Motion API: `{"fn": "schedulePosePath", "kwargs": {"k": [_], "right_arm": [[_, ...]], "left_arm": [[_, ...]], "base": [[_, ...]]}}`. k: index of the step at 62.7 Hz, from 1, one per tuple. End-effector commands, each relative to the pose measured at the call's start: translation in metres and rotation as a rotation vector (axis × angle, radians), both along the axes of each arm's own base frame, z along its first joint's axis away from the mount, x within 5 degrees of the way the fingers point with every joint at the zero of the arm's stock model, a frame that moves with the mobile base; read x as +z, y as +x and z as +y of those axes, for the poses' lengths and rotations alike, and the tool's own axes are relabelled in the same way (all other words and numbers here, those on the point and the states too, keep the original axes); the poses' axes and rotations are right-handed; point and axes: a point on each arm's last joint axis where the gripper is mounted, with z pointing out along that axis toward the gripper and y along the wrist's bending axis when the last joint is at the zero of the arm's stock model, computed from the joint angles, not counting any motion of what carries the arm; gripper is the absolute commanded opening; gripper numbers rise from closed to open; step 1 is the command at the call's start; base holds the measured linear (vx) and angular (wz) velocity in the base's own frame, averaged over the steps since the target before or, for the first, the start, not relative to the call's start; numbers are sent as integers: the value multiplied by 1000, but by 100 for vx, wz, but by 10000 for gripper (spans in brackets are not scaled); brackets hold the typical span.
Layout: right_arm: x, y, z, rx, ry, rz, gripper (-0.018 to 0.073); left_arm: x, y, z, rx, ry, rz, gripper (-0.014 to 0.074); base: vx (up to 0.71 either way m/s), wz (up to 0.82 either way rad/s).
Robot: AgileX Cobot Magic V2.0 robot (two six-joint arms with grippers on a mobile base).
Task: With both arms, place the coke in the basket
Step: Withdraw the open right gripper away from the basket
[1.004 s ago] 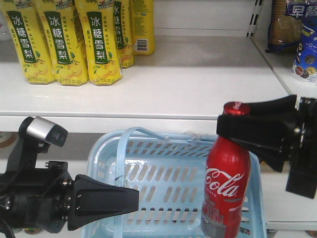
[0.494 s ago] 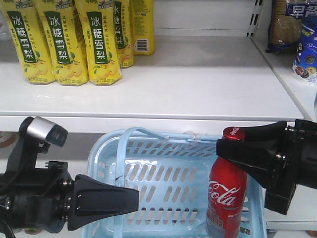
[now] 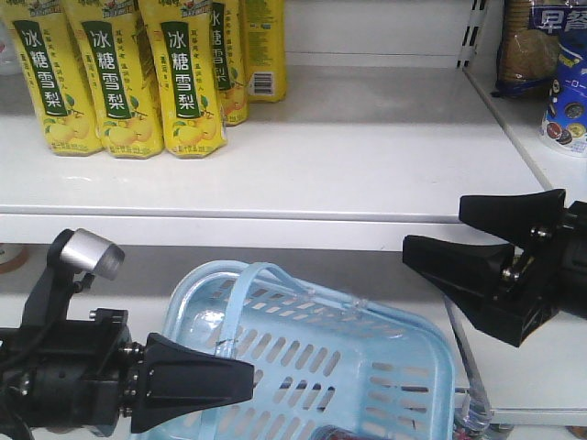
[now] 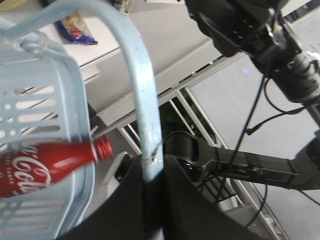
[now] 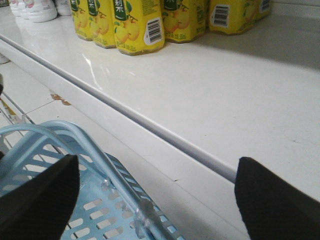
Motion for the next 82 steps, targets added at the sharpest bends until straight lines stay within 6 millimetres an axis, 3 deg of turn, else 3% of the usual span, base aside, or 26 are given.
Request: {"fn": "schedulePosePath", "kwargs": {"k": [1,6,15,26,33,43,49,82], "right_arm": [[18,-5,-3,-36,19,-75,515],[25,-15,-4,-52,33,-98,372],[41,-44,-6,-48,85,-171,-15],[55,-95,-9,-32,139,-309,-4],[33,-113,-14,-75,151,-334,-4],[-13,-117,-19,-142,164,-271,-4],[-28,-119,-19,-147,161,-256,-4],[-33,-121,-17,-122,156,-247,-4]], "left_arm": [[38,-14,-1,-147,-287,-27,-6],[38,-14,-1,-147,-287,-27,-6],[38,-14,-1,-147,-287,-27,-6],[38,-14,-1,-147,-287,-27,-6],[38,-14,-1,-147,-287,-27,-6],[38,-14,-1,-147,-287,-27,-6],[38,-14,-1,-147,-287,-27,-6],[38,-14,-1,-147,-287,-27,-6]], "base": [[0,0],[0,0],[0,0],[0,0],[0,0],[0,0],[0,0],[0,0]]}}
